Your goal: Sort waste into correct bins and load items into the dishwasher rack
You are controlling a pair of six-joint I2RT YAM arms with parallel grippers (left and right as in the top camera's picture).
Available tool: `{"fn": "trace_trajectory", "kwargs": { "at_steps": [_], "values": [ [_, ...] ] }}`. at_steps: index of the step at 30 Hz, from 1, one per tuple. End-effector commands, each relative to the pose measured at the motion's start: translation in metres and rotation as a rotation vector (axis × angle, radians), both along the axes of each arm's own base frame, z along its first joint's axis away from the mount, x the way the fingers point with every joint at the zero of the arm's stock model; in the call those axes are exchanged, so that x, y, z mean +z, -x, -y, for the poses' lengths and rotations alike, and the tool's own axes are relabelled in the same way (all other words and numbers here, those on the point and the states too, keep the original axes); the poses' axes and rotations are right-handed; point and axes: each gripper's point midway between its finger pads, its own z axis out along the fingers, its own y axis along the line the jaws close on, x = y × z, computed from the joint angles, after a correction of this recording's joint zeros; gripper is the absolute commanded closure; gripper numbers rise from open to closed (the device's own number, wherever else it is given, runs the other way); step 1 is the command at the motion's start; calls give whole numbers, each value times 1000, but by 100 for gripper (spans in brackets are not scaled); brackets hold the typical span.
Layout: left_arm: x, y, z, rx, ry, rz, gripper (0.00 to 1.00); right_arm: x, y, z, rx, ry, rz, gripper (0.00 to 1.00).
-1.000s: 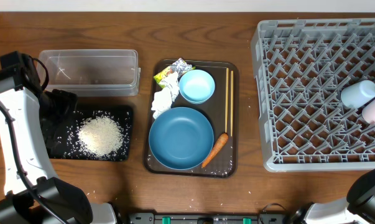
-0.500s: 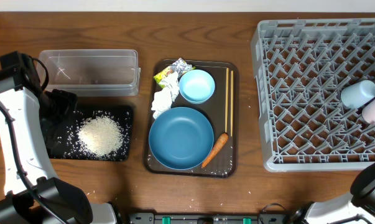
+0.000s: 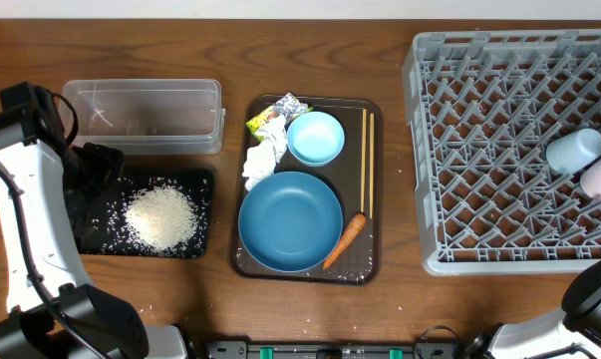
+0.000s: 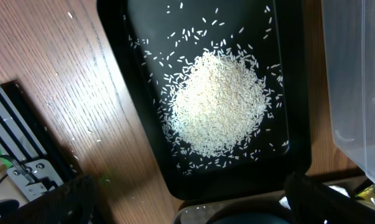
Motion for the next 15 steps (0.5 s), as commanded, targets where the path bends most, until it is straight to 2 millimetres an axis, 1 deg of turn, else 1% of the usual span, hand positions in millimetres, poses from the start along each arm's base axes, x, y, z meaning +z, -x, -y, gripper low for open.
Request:
{"fn": "trace_trajectory", "kwargs": {
  "at_steps": [1,7,15],
  "values": [
    [0,-1,-2,13,-3,-5,1,-3,4,3,-15,8,-20,99],
    [0,-1,-2,13,-3,-5,1,-5,6,2,-16,2,-31,99],
    [0,-1,-2,13,-3,-5,1,-6,16,6,-39,17,-69,99]
  ]
}}
